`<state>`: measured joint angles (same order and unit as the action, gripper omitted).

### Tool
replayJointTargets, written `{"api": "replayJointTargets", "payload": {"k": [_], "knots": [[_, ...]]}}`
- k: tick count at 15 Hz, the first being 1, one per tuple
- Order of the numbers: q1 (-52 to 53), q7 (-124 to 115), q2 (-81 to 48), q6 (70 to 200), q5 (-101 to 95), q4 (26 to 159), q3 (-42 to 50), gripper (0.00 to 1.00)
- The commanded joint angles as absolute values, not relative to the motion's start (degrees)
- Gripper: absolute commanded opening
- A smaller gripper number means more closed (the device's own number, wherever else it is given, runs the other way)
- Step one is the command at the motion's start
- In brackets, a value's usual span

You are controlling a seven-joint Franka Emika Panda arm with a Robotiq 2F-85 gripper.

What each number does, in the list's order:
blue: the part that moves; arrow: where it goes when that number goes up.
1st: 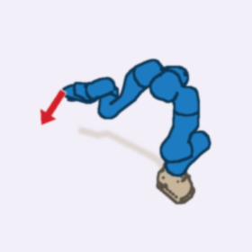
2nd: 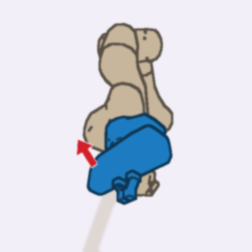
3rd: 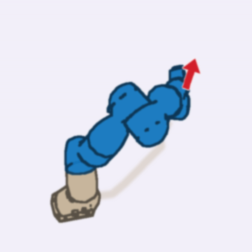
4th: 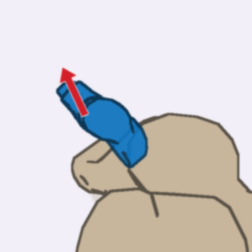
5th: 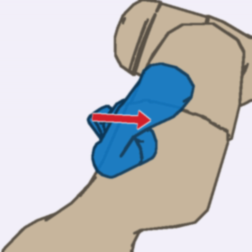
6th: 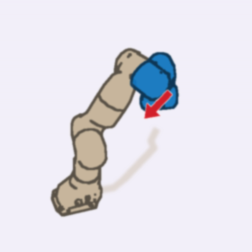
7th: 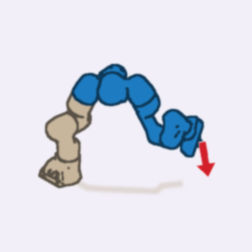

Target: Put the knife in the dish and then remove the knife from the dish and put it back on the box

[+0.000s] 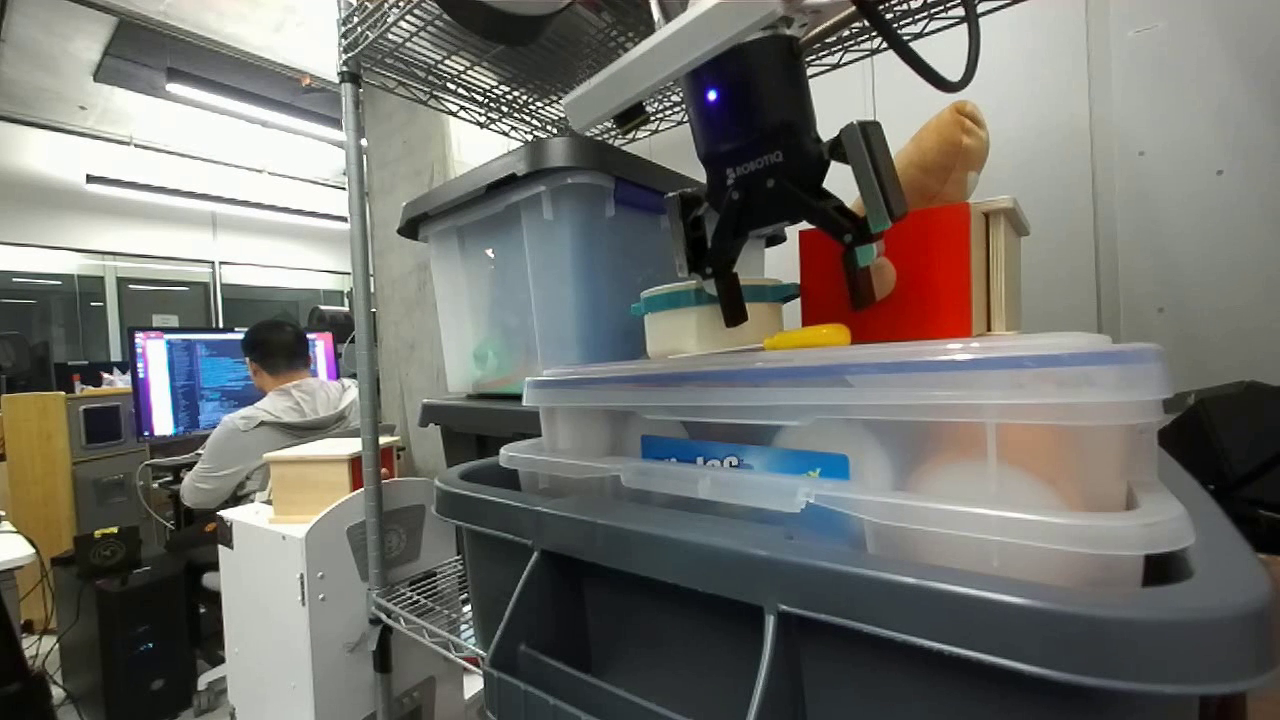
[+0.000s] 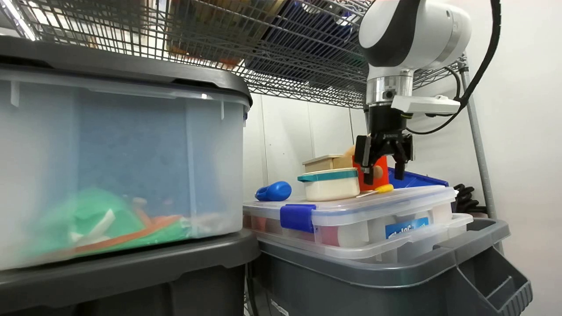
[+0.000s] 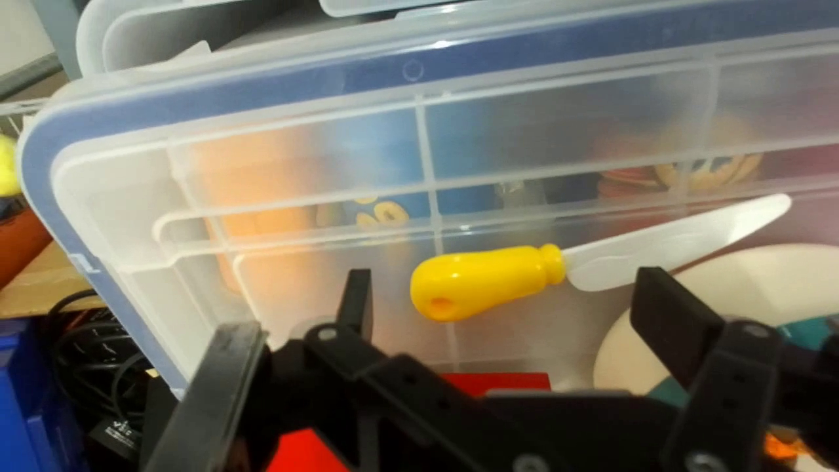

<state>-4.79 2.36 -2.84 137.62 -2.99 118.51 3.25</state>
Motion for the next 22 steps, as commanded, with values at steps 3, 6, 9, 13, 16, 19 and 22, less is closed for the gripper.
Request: {"api": "replayJointTargets", "payload": {"k": [3,6,9,13,16,19,22], "knots": [[-4.2,-6.7,-3.0,133.4,-3.8,116.3,3.6,1.0],[-4.0,-11.8,-2.9,133.0,-4.7,116.3,3.6,1.0],[-3.8,-15.9,-3.3,132.2,-5.0,116.1,3.6,1.0],[-3.4,-22.3,-3.6,131.9,-5.7,116.6,3.6,1.0],[-3.2,-25.8,-4.0,131.9,-6.4,116.0,3.7,1.0],[-3.4,-27.9,-4.3,131.7,-6.2,115.7,3.8,1.0],[-3.3,-29.6,-4.7,131.9,-6.3,115.6,3.8,1.0]]}}
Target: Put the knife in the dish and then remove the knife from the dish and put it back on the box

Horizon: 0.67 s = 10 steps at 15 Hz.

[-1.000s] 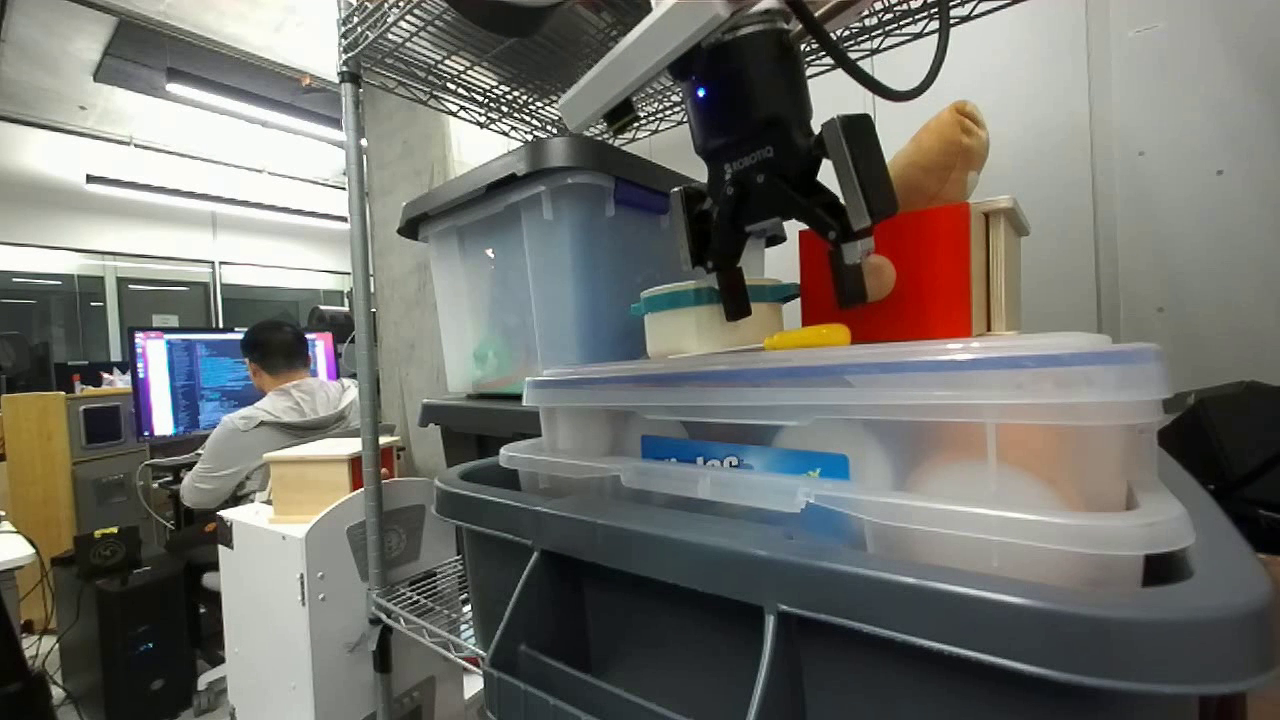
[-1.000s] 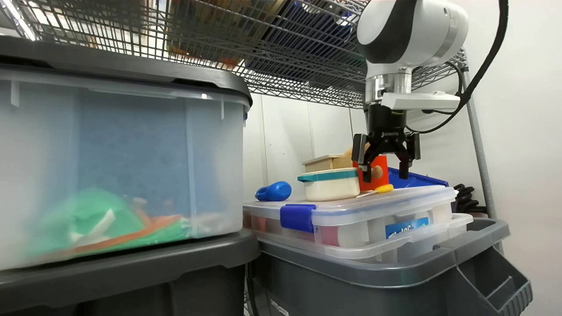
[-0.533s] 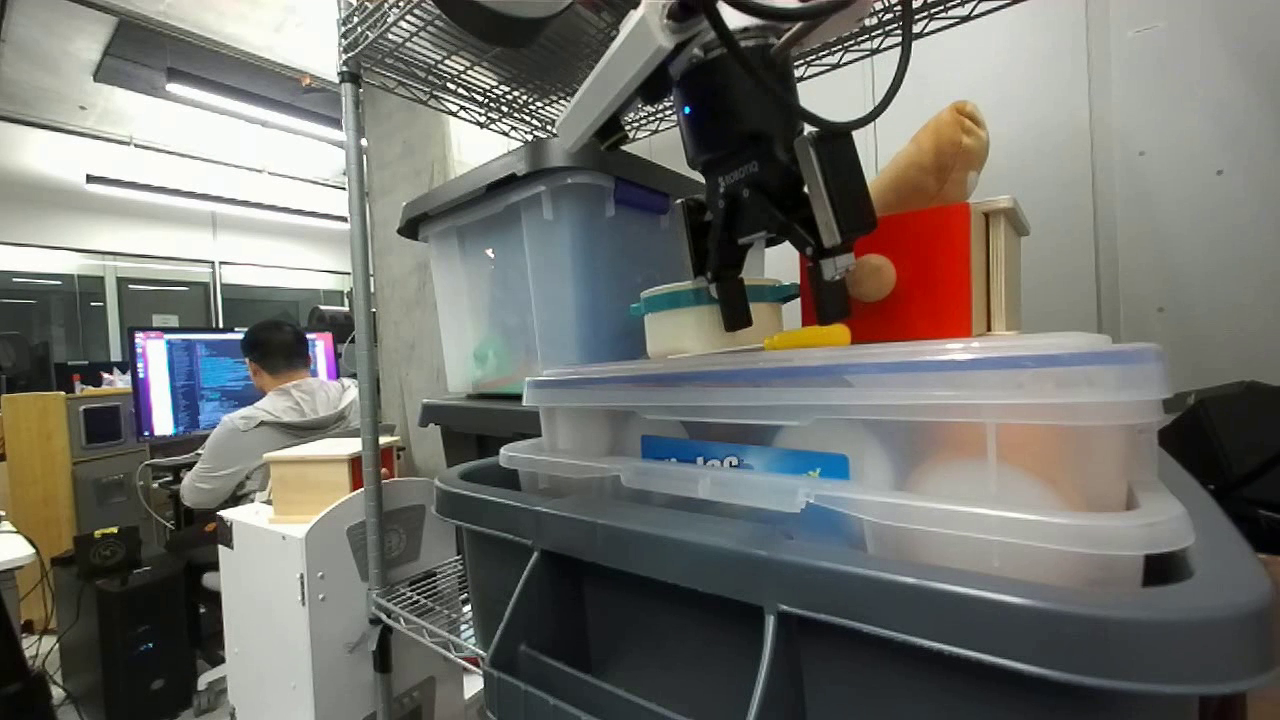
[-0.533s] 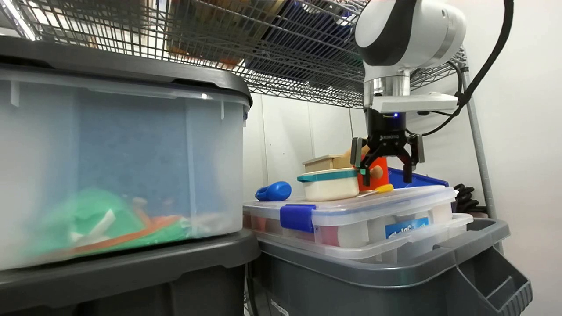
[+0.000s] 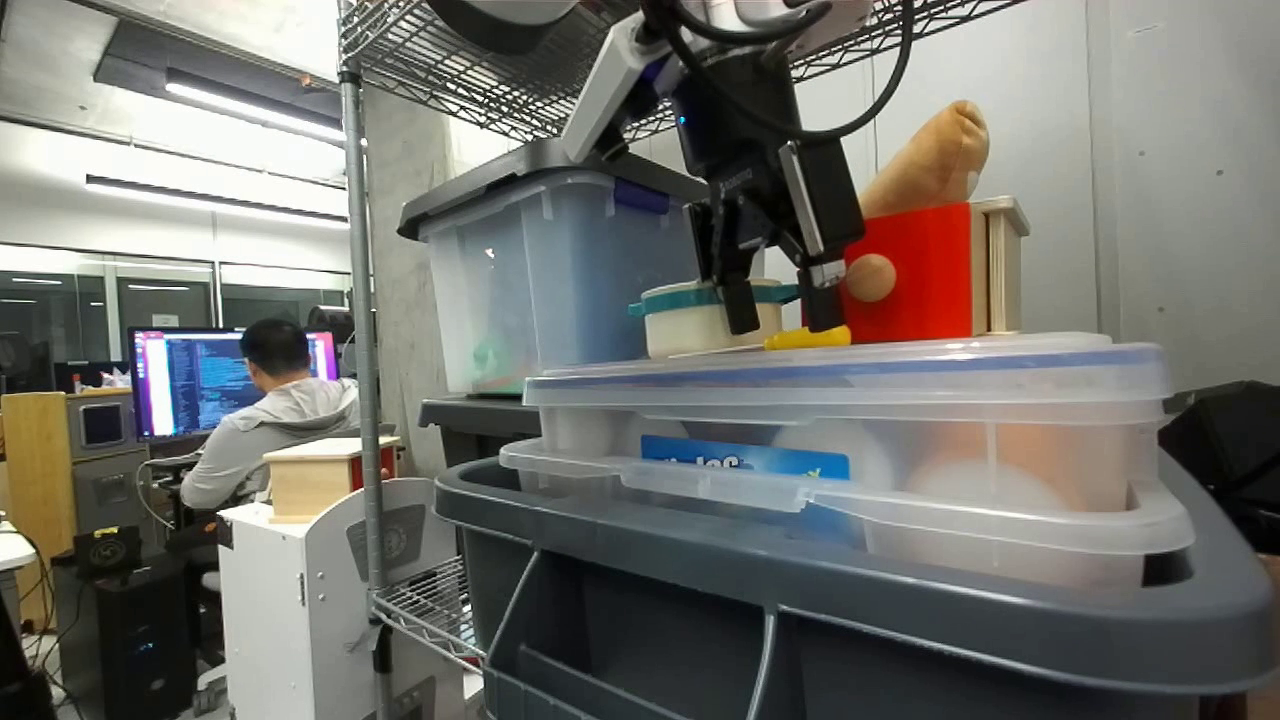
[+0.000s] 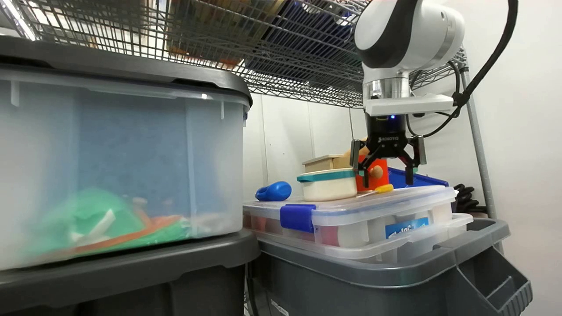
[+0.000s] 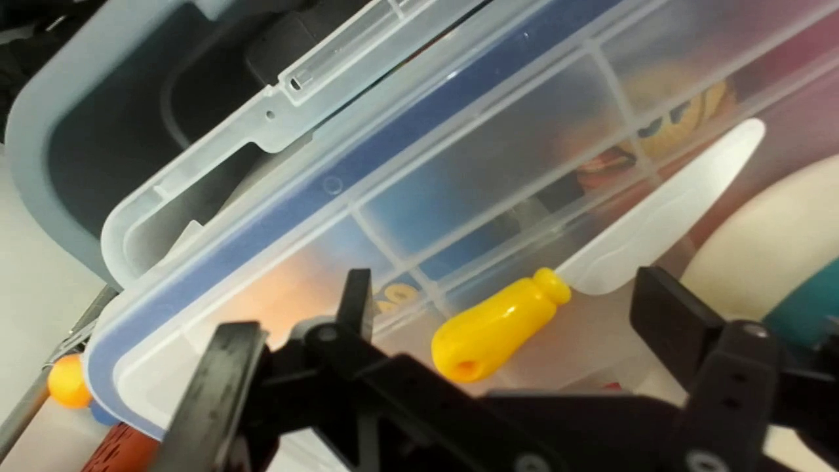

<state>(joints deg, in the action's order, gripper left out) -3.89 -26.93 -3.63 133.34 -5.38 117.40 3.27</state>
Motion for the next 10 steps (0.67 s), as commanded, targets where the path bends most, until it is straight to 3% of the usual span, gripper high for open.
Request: {"api": "replayJointTargets", "payload": {"k": [1,9,10], "knots": [[-3.3,-30.0,-4.8,132.0,-6.3,115.7,3.8,1.0],[-3.0,-32.3,-6.6,131.5,-6.3,113.8,4.0,0.99],[-3.0,-32.4,-6.8,131.4,-6.2,113.6,4.0,0.88]]}}
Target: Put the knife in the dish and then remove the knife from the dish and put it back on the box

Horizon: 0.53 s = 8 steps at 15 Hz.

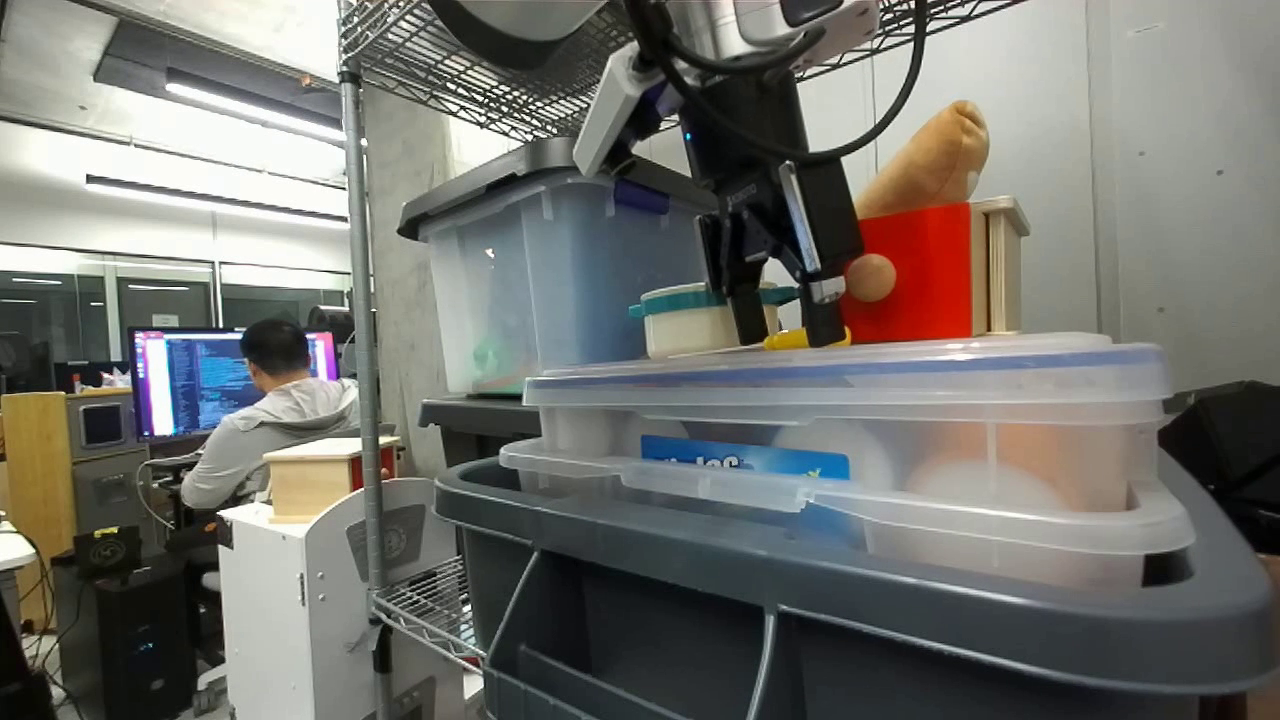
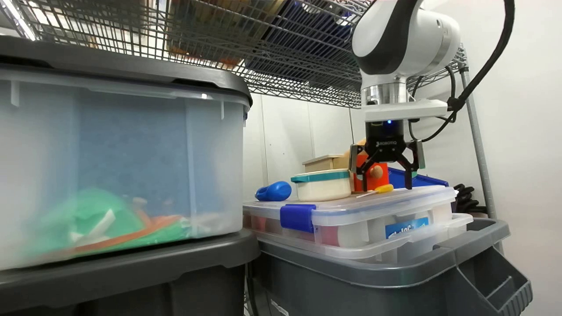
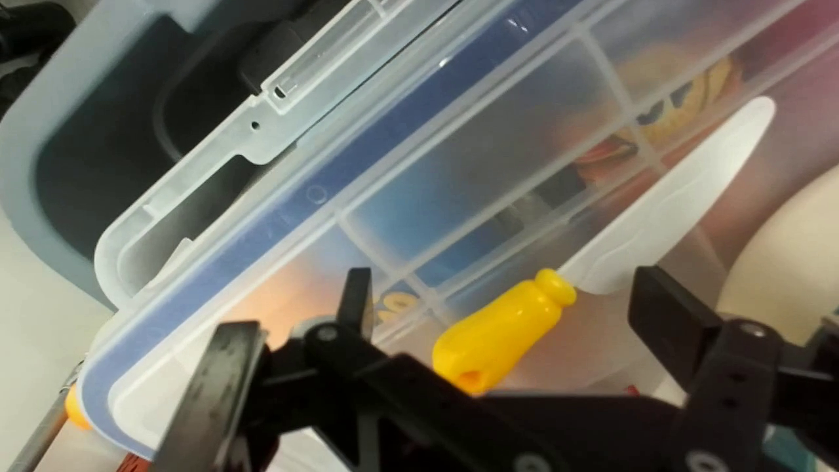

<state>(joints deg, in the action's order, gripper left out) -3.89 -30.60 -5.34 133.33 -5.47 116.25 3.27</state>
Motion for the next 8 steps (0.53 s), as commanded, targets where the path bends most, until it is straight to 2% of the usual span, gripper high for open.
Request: {"api": "replayJointTargets", "payload": {"k": [1,3,6,8], "knots": [[-2.9,-32.5,-7.0,131.3,-6.1,113.3,3.9,0.74],[-2.7,-32.7,-7.3,130.6,-6.2,112.7,3.9,0.65],[-2.5,-32.6,-7.2,129.8,-6.1,112.1,3.7,0.39],[-2.2,-32.5,-7.3,129.8,-5.6,112.0,3.7,0.26]]}}
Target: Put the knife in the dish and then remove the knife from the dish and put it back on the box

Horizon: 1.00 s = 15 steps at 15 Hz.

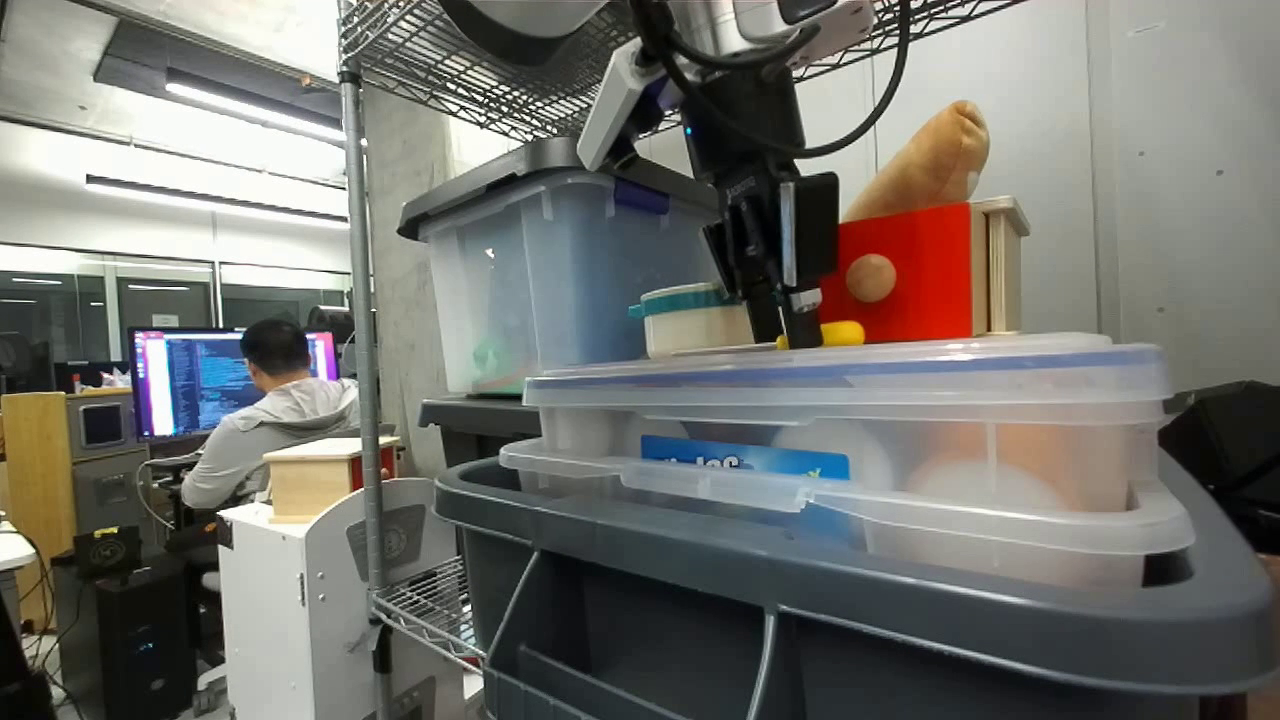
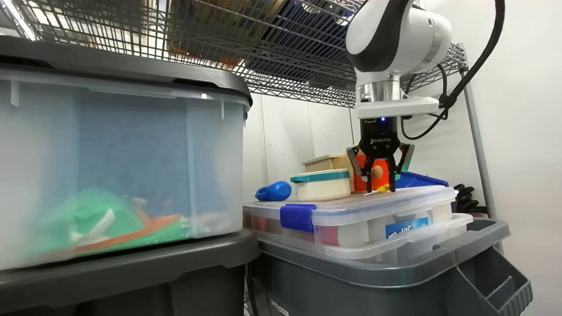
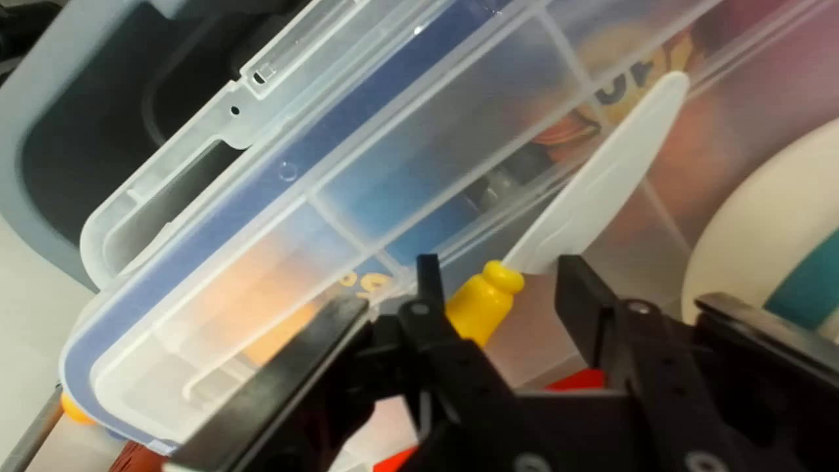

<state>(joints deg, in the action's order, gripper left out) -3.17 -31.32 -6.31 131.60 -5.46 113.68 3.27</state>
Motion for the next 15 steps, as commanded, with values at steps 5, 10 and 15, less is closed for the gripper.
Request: {"api": "replayJointTargets", "payload": {"k": [5,10,15], "knots": [[-1.7,-32.3,-6.9,129.5,-5.4,111.7,3.6,0.03],[-1.6,-32.3,-6.4,129.3,-5.2,112.1,3.6,0.04],[-1.6,-31.9,-4.9,126.5,-4.5,112.4,3.4,0.04]]}}
